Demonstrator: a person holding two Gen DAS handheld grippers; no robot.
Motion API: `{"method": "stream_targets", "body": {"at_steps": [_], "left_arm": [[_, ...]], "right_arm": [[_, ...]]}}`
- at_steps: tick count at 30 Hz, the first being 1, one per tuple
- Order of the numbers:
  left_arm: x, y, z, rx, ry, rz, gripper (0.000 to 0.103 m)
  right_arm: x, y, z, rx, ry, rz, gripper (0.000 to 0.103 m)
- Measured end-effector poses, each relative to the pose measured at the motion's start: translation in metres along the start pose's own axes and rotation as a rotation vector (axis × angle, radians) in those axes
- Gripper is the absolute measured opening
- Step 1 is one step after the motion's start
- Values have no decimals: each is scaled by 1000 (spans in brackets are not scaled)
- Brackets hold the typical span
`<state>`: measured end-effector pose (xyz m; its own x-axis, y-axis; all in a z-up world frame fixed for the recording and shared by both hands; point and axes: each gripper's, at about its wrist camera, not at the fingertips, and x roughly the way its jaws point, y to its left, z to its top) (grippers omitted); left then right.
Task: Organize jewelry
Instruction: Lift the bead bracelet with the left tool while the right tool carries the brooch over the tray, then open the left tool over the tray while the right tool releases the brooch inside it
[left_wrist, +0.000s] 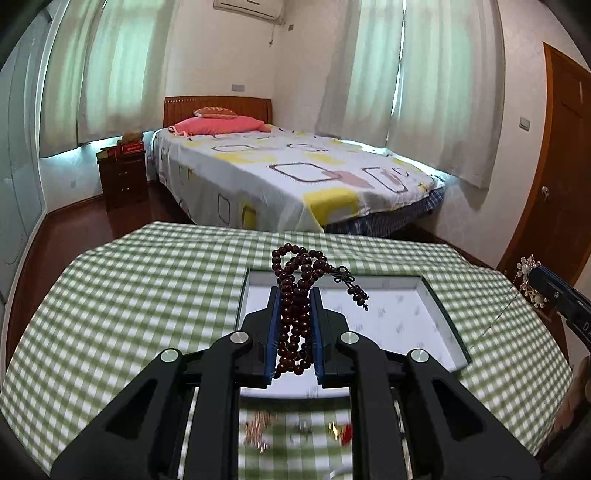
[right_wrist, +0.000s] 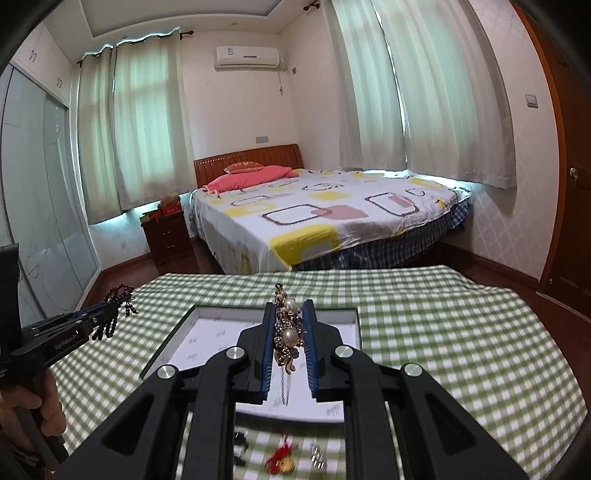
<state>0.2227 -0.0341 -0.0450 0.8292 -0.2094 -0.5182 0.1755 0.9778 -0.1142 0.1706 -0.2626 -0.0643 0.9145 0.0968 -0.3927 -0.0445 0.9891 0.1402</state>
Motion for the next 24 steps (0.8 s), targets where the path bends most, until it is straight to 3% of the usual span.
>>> {"method": "stream_targets", "body": {"at_steps": [4, 13, 24], "left_arm": [[25, -3, 1, 6, 21, 4, 15], [91, 0, -44, -10, 181, 18, 15], [128, 3, -66, -16, 280, 25, 15]], "right_arm": [[22, -6, -1, 3, 20, -16, 15], [79, -20, -49, 32, 190, -29, 15], [124, -35, -90, 46, 359, -70, 15]]}}
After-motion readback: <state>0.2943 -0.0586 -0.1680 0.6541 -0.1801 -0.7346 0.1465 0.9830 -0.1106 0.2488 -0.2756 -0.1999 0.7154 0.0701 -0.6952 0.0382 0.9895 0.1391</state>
